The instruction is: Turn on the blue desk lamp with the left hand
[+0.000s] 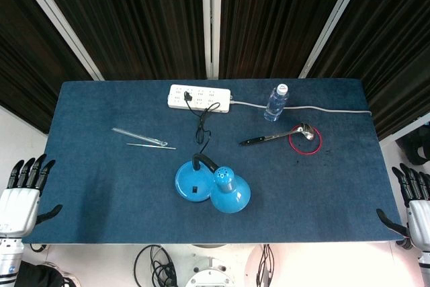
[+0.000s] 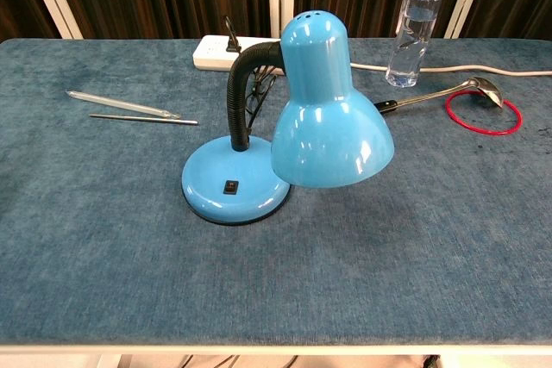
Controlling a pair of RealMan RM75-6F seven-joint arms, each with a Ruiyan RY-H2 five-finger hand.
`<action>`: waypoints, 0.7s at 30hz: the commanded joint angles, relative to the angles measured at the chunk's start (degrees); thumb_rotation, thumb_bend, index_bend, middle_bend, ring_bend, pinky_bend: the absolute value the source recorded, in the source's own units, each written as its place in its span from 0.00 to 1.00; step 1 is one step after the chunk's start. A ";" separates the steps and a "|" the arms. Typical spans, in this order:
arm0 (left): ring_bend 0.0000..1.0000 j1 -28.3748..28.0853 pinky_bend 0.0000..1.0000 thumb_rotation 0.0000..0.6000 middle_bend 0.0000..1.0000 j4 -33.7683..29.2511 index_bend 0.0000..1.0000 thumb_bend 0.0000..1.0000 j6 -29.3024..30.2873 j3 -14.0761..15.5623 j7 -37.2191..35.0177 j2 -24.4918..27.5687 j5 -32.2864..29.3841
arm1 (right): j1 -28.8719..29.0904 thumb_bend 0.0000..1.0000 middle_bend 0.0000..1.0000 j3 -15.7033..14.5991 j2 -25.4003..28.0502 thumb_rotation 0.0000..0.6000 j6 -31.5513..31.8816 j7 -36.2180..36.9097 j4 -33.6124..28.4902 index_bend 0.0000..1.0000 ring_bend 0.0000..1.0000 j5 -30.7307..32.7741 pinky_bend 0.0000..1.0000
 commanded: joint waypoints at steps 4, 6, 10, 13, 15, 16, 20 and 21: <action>0.00 0.13 0.00 1.00 0.00 0.01 0.09 0.00 -0.33 0.21 -1.40 0.20 -0.14 | -0.05 0.16 0.00 0.04 -0.03 1.00 0.12 0.30 0.20 0.00 0.00 0.02 0.00; 0.00 0.09 0.00 1.00 0.00 0.01 0.09 0.00 -0.48 0.32 -1.37 0.20 0.02 | -0.02 0.16 0.00 0.04 -0.17 1.00 0.07 0.30 0.33 0.00 0.00 0.02 0.00; 0.00 -0.11 0.00 1.00 0.00 0.04 0.09 0.00 -0.75 0.48 -1.37 0.07 0.49 | -0.08 0.16 0.00 0.02 -0.23 1.00 0.22 0.46 0.44 0.00 0.00 -0.07 0.00; 0.00 -0.47 0.00 1.00 0.00 0.56 0.09 0.00 -0.45 0.40 -2.62 -0.34 1.62 | -0.04 0.17 0.00 -0.04 0.11 1.00 0.31 0.73 0.47 0.00 0.00 -0.38 0.00; 0.00 -0.95 0.00 1.00 0.00 0.82 0.09 0.00 -1.16 0.61 -3.10 -0.51 2.12 | 0.03 0.18 0.00 0.03 0.24 1.00 0.30 0.71 0.30 0.00 0.00 -0.42 0.00; 0.00 -1.19 0.00 1.00 0.00 0.91 0.09 0.00 -1.67 0.73 -3.13 -0.58 2.22 | 0.09 0.18 0.00 0.06 0.28 1.00 0.25 0.66 0.14 0.00 0.00 -0.41 0.00; 0.09 -2.71 0.14 1.00 0.15 2.09 0.09 0.00 -3.74 1.11 -2.75 -1.94 3.54 | 0.33 0.18 0.00 0.15 0.49 1.00 0.20 -0.03 -0.69 0.00 0.00 -0.68 0.00; 0.15 -3.33 0.22 1.00 0.19 2.55 0.09 0.00 -4.49 1.28 -2.09 -2.68 4.24 | 0.39 0.18 0.00 0.12 0.60 1.00 0.15 -0.22 -0.86 0.00 0.00 -0.79 0.00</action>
